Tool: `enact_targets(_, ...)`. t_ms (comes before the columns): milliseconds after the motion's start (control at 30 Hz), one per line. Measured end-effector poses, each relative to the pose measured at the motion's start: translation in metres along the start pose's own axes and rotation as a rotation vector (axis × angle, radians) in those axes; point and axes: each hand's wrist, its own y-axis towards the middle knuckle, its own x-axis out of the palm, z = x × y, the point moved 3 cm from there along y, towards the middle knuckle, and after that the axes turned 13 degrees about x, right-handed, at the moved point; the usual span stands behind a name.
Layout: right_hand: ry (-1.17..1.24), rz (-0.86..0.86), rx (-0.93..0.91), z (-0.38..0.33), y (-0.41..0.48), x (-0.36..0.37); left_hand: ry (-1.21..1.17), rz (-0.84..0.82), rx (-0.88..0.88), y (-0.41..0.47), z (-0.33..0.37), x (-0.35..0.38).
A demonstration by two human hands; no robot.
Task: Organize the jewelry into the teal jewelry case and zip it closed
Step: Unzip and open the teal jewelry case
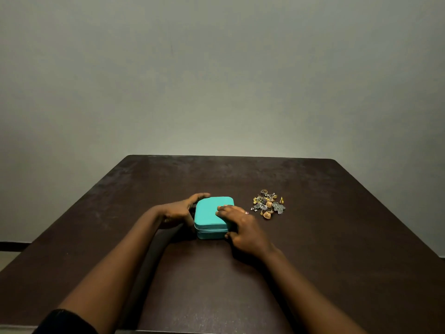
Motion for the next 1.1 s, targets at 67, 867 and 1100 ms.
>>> enact_targets(67,0.022,0.015,0.006,-0.002,0.001,0.002,-0.057,-0.055,-0.047,-0.003,-0.002,0.001)
enact_targets(867,0.53,-0.131,0.432,0.004,-0.002,0.006,0.014,0.569,0.113,-0.003,-0.01,-0.023)
enact_targets(1100,0.461,-0.146,0.395,0.013,-0.001,0.01,0.244,0.696,0.054,0.009,-0.033,-0.029)
